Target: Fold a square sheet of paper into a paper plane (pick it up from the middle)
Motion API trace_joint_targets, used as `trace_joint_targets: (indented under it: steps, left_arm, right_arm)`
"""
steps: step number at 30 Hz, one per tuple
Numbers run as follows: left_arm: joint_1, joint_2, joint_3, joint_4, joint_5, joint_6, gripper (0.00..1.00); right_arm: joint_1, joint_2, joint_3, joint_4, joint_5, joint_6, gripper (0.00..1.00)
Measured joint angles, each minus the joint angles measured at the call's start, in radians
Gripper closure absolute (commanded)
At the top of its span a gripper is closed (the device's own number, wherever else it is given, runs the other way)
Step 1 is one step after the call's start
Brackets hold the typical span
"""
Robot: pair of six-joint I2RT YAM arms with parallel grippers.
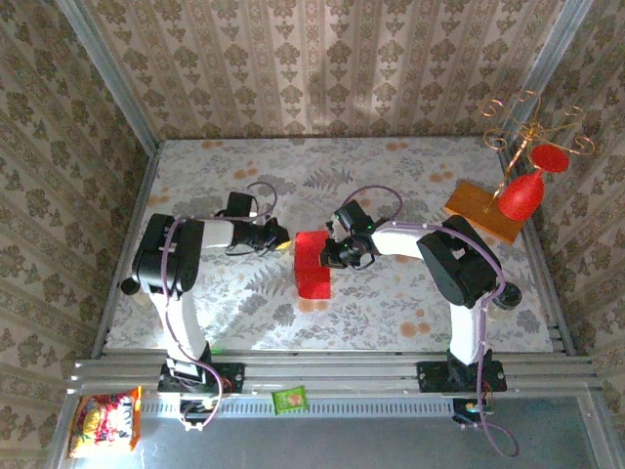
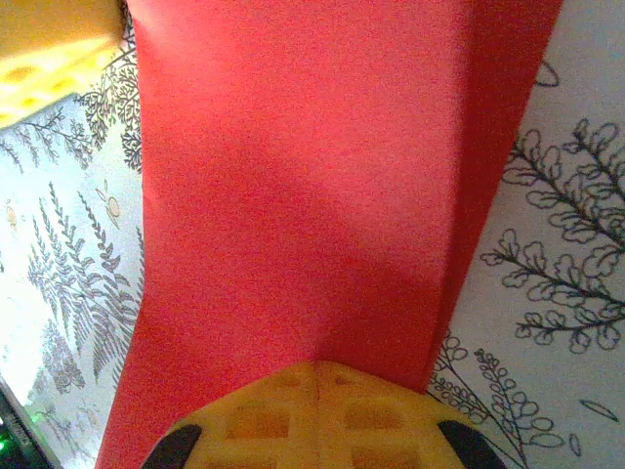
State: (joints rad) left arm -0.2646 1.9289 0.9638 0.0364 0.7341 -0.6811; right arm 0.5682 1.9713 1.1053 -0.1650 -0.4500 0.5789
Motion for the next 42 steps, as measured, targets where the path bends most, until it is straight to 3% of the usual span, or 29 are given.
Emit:
trace_joint_targets:
  steps: [5,11,25,31,37,42]
  left_arm:
    - [0.015,-0.060,0.004,-0.087,-0.029,0.031,1.00]
    - [-0.085,-0.184,0.025,-0.128,-0.050,0.046,1.00]
    - [-0.166,-0.021,0.126,-0.127,-0.071,0.027,1.00]
    - [-0.152,0.041,0.145,-0.126,-0.138,0.026,1.00]
    - [-0.127,0.059,0.154,-0.121,-0.119,0.020,1.00]
    - [-0.066,0.074,0.200,-0.150,-0.150,0.027,1.00]
  right_arm:
    - [0.000,0.000,-0.002,0.001,0.000,0.000,0.95]
    - [0.000,0.000,-0.001,0.001,0.000,0.000,0.95]
    - [0.000,0.001,-0.002,0.001,0.000,0.000,0.95]
    - [0.000,0.001,-0.001,0.001,0.000,0.000,0.95]
    - [0.000,0.001,-0.002,0.001,0.001,0.000,0.95]
    - [0.000,0.001,-0.002,0.001,0.003,0.000,0.95]
